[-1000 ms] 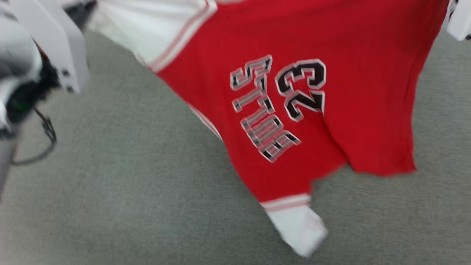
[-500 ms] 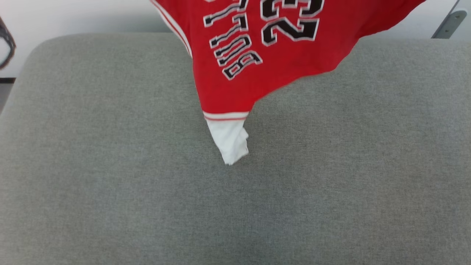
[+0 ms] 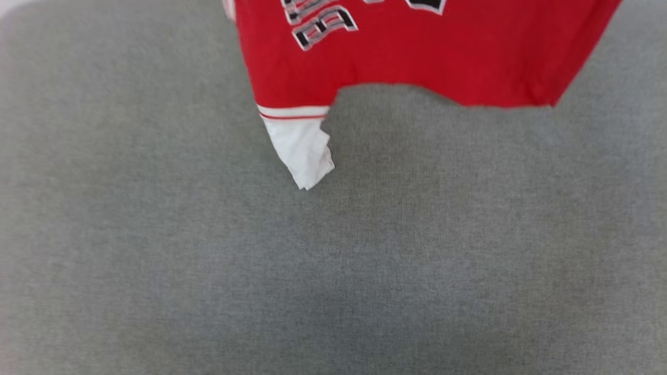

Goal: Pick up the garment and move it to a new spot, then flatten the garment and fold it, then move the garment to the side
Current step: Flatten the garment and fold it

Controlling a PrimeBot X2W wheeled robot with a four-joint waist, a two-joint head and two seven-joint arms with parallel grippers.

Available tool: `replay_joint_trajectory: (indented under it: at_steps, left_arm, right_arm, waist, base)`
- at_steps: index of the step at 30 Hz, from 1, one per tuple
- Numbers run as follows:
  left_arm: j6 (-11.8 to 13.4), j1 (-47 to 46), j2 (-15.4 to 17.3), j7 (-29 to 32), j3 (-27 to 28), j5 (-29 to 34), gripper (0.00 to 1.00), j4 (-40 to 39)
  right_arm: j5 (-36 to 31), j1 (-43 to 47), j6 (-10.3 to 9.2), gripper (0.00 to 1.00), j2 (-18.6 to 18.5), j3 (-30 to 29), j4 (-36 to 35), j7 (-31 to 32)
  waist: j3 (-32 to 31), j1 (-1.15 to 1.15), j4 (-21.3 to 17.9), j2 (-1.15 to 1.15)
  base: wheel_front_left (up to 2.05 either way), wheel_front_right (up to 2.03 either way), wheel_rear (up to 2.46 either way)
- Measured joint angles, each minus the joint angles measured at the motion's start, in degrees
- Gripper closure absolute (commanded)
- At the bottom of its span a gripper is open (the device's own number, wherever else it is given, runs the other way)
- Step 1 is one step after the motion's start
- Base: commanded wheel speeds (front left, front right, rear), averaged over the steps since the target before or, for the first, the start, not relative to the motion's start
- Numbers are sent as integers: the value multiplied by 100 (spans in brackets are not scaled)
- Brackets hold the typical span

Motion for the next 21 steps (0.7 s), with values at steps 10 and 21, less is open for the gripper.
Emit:
replay_joint_trajectory:
  at_steps: [10, 21]
  left_arm:
    - [414, -1636, -568, -2497, 91, 501, 100, 1196]
    - [-108, -1281, -655, -3064, -65, 623, 100, 1459]
  right_arm:
    - [-1708, -1316, 0, 100, 656, -580, 1301, -2054]
    - [-2486, -70, 0, 100, 625, -470, 171, -2136]
  waist:
    - [951, 0, -140, 0]
    - [1508, 0, -22, 0]
  base:
    - [0, 0, 0]
    - [0, 0, 0]
